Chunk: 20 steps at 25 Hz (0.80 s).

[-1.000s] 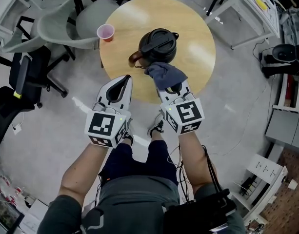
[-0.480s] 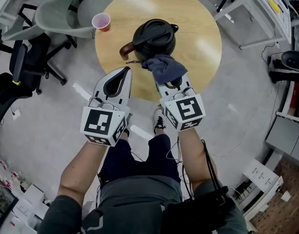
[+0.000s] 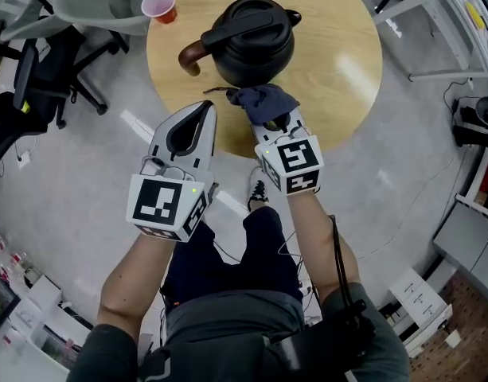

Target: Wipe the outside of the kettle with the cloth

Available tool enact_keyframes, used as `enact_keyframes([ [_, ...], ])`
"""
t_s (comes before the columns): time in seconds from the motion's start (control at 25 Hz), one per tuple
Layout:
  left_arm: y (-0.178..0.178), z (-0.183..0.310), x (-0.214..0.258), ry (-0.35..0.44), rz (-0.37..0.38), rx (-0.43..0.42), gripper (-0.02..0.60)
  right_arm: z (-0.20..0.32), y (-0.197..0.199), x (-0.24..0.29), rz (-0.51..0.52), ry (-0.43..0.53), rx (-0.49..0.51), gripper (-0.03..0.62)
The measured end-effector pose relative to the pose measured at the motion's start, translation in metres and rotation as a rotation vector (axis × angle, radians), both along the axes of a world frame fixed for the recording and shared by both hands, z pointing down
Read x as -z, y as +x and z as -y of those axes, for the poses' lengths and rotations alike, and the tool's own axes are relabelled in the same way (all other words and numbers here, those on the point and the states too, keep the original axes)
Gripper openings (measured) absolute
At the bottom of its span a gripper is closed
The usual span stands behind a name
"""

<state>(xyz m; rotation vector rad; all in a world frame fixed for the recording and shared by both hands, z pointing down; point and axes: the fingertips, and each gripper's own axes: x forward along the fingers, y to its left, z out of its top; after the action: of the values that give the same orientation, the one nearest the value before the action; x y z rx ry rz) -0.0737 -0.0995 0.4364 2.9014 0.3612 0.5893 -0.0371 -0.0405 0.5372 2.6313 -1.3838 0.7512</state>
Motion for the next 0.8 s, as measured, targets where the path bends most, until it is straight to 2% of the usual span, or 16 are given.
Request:
enact_keyframes([
  [0.16,-0.004,-0.004,-0.012,0.004,0.016,0.022,0.009,0.003,0.001,-0.015,0.002,-0.019,0.026,0.084],
  [0.32,-0.007,-0.01,-0.012,0.018,0.025,0.036,0.009,-0.003,-0.003,-0.004,0.011,-0.015,0.054,0.086],
  [0.64,-0.011,-0.022,0.029,0.069,0.036,0.069,0.009,-0.035,0.01,0.102,-0.085,0.087,0.066,0.086],
  [0.8,-0.003,-0.031,0.059,0.058,-0.002,0.107,0.009,-0.041,0.024,0.15,-0.144,0.108,0.108,0.086],
])
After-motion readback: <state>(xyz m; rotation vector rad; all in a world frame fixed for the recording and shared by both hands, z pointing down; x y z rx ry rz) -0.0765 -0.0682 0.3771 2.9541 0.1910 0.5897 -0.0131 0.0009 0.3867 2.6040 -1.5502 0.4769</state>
